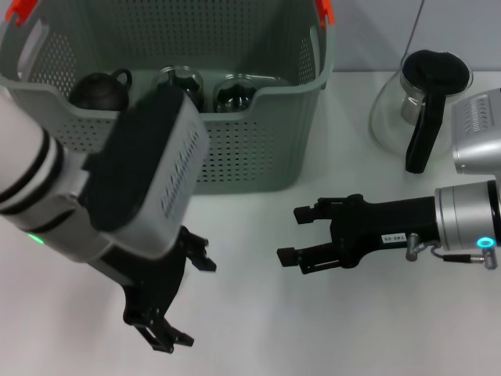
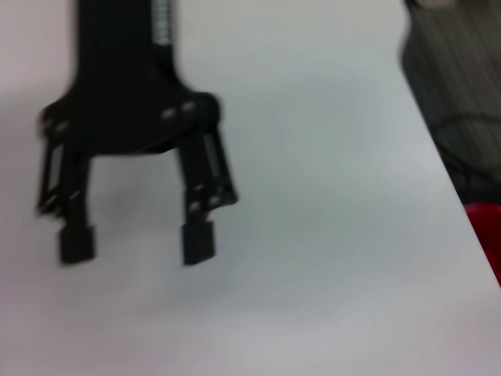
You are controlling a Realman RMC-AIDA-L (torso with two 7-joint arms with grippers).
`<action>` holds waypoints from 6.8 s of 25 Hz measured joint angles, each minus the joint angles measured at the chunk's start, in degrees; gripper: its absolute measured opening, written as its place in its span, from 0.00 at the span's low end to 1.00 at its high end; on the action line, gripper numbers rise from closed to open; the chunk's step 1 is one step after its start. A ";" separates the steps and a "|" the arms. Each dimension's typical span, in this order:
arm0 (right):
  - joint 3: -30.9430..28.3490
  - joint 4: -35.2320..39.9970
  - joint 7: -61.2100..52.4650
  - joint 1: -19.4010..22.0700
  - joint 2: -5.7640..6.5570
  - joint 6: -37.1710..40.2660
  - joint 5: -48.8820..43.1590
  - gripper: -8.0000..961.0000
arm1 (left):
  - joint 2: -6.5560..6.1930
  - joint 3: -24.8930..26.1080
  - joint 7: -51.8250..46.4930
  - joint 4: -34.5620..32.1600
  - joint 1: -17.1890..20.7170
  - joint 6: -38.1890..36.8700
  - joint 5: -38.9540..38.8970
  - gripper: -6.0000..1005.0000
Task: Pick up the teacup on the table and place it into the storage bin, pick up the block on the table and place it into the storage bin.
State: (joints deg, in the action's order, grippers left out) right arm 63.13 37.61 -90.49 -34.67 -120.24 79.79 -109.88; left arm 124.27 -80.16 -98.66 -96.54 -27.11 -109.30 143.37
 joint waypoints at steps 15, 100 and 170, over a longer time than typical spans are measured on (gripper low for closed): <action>0.24 -2.42 0.97 0.54 0.20 0.54 2.82 0.95 | -0.11 -9.95 12.40 15.36 -9.01 7.96 12.90 0.88; -1.61 -2.06 1.21 1.27 1.95 -0.56 3.01 0.95 | -5.99 43.33 -15.87 18.54 -16.14 11.02 -19.09 0.44; -2.31 -1.04 1.06 0.73 2.20 -3.31 2.89 0.95 | 0.04 -0.56 -11.40 16.30 -3.59 15.82 14.90 0.96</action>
State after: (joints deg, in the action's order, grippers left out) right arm 60.81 36.57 -89.43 -33.94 -118.04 76.49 -106.98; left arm 124.31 -80.72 -110.06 -80.24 -30.70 -93.49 158.27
